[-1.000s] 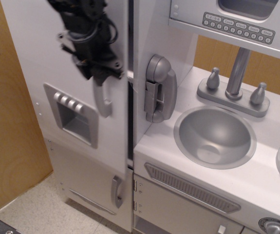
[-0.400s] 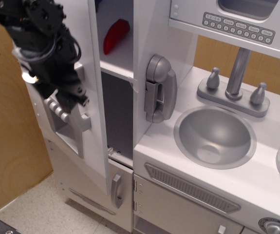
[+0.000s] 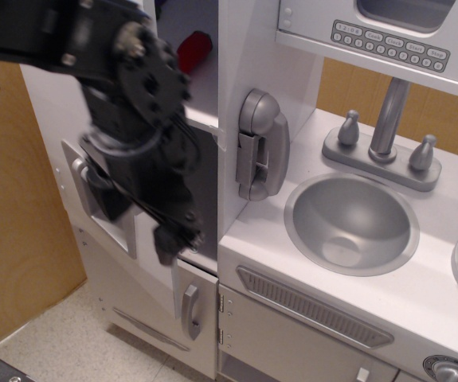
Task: Open fridge
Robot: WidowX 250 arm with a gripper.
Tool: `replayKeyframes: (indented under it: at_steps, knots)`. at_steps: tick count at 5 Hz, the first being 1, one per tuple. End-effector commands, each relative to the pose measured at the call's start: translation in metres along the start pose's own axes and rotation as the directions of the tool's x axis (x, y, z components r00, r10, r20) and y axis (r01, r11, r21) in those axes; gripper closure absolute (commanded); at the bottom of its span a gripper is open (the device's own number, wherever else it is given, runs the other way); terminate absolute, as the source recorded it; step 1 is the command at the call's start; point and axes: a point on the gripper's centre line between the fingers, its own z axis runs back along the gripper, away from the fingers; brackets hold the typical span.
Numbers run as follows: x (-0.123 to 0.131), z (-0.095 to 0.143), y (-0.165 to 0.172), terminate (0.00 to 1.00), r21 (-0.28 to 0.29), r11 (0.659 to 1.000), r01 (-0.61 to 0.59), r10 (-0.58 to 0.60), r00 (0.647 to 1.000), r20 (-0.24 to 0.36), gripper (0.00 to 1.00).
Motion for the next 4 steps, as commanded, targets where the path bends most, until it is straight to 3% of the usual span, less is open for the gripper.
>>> replayKeyframes:
  at_steps: [1, 2, 4]
  knots:
    - [0.047, -0.003, -0.033, 0.00, -0.063, 0.998, 0.026, -0.024, 0.999, 0.034, 0.00]
    - [0.072, -0.002, -0.039, 0.00, -0.083, 0.997, 0.008, -0.004, 0.999, 0.042, 0.00]
    - [0.111, -0.006, -0.009, 0.00, -0.049, 0.993, -0.110, 0.113, 0.992, 0.057, 0.00]
